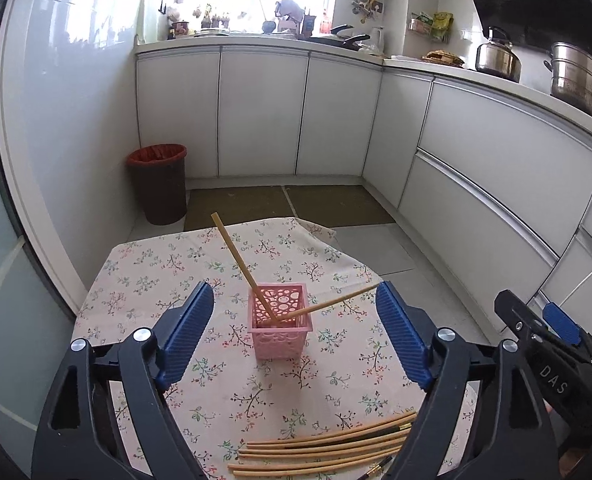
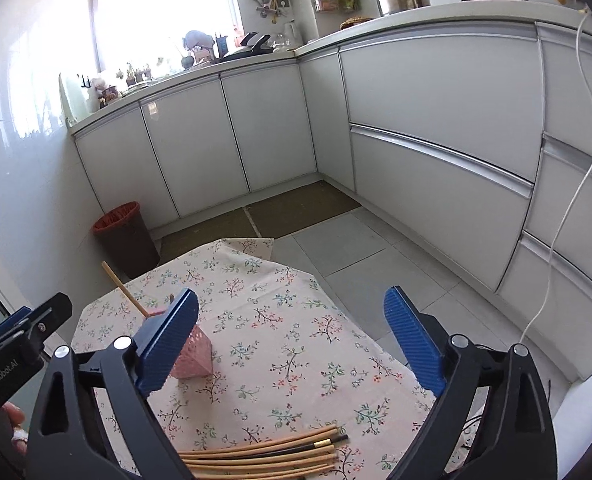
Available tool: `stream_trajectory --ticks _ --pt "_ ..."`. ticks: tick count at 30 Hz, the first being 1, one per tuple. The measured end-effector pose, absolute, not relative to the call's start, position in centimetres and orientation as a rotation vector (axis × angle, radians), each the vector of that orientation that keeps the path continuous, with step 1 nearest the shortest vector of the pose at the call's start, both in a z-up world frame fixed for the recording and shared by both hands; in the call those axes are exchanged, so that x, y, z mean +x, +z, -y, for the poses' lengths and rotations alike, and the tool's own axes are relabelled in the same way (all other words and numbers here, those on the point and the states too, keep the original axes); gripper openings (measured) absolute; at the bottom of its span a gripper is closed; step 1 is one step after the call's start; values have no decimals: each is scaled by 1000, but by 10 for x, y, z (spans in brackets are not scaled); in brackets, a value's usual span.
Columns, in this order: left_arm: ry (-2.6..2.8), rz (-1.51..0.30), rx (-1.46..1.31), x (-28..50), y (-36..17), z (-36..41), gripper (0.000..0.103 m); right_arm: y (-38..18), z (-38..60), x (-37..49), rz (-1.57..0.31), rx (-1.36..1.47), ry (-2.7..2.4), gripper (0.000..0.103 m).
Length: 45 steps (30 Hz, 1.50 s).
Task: Organize utensils
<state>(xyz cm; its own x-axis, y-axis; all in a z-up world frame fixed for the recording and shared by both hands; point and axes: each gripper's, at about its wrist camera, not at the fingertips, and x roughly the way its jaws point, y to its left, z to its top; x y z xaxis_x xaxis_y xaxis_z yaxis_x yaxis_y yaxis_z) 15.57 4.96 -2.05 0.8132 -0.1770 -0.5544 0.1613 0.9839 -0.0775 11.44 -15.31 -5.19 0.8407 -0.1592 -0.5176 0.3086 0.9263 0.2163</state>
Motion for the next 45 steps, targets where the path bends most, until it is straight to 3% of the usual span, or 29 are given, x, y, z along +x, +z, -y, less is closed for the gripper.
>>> stream_trajectory --ticks 4,13,24,29,33,37,45 --pt "-198 -596 -7 144 -25 -45 90 -59 158 104 -543 305 -242 96" --pt "-238 -634 66 131 -41 -36 96 -70 172 82 -579 355 -261 96" --pt "-433 -905 446 123 -123 18 96 -110 201 60 -767 523 -234 96" --pt "-512 -1116 642 115 -173 38 95 -123 217 59 -820 603 -252 96" --pt "-586 -1182 730 103 -199 47 84 -133 226 62 -856 652 -261 96" --pt "-672 -1265 713 98 -217 52 58 -140 232 64 -887 687 -265 96" --pt "-701 -1369 687 107 -247 66 44 -151 251 61 -905 761 -316 96"
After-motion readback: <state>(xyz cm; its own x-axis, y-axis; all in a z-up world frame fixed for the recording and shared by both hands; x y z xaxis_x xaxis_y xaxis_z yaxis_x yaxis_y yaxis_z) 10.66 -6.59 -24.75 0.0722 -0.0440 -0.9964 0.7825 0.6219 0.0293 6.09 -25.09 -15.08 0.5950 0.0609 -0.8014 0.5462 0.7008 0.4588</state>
